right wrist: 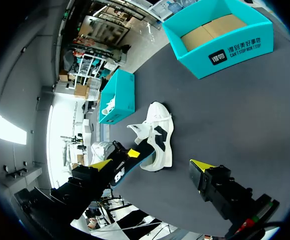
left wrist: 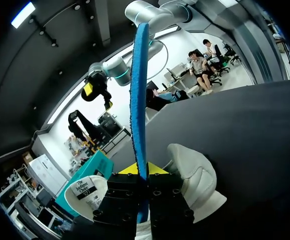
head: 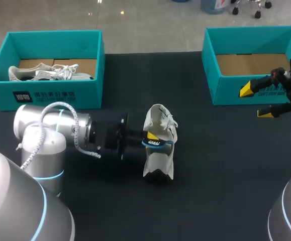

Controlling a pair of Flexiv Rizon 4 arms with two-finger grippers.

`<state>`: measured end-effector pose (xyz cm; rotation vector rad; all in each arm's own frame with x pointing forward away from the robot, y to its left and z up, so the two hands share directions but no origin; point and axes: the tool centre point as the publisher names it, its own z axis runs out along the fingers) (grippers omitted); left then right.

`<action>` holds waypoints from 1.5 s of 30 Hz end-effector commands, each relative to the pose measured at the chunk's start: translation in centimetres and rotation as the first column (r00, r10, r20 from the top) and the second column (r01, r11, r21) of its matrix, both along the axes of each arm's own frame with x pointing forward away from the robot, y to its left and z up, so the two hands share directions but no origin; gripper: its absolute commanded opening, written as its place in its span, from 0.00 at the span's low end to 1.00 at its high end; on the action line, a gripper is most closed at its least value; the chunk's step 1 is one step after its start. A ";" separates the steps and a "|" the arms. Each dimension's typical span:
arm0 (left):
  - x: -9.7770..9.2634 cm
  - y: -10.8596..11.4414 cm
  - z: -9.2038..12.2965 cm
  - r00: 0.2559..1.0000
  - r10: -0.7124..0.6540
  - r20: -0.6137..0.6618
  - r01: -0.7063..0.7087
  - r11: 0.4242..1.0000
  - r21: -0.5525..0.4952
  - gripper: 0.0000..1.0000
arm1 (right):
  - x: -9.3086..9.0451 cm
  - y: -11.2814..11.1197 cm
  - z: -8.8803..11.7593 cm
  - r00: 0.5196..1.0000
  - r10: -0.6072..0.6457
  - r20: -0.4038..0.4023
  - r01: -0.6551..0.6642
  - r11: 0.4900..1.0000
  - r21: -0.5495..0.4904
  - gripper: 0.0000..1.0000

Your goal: Take the shoe out of the shoebox, open the shoe tongue, remove and reinsert the insole, then place the shoe into the shoebox

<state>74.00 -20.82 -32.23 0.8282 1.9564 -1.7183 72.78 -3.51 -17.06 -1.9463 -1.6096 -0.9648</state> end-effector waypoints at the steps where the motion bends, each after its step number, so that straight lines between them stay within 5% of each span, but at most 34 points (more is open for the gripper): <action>1: 0.0 -0.2 -0.1 1.000 0.004 -0.003 -0.004 1.000 0.001 0.00 | -0.1 0.0 0.0 1.000 -0.002 -0.001 0.002 1.000 -0.003 1.00; 2: -0.1 -0.1 0.0 1.000 0.006 -0.003 -0.006 1.000 0.001 0.09 | -0.1 0.0 0.0 1.000 -0.002 -0.001 0.002 1.000 -0.003 1.00; 3: -0.3 0.0 0.2 1.000 0.007 -0.004 -0.007 1.000 0.001 0.31 | -0.1 0.0 0.0 1.000 -0.002 -0.001 0.002 1.000 -0.003 1.00; 7: -0.9 0.1 0.8 1.000 0.009 -0.006 -0.009 1.000 0.003 0.36 | -0.1 0.0 0.0 1.000 -0.002 -0.001 0.002 1.000 -0.003 1.00; 21: -2.6 0.1 1.9 1.000 0.008 0.005 -0.008 0.999 0.034 0.27 | -0.1 0.0 0.0 1.000 -0.002 -0.001 0.002 1.000 -0.003 1.00; 23: -2.6 0.1 1.6 1.000 0.011 0.001 -0.011 0.999 0.040 0.18 | -0.1 0.0 0.0 1.000 -0.002 -0.001 0.002 1.000 -0.003 1.00; 24: -2.6 0.1 1.5 1.000 0.014 -0.001 -0.014 0.999 0.042 0.01 | -0.1 0.0 0.0 1.000 -0.002 -0.001 0.002 1.000 -0.003 1.00; 45: 1.0 -0.2 -1.1 0.996 0.072 0.045 -0.076 0.992 0.104 0.00 | -0.1 0.0 0.0 1.000 -0.002 -0.001 0.002 1.000 -0.003 1.00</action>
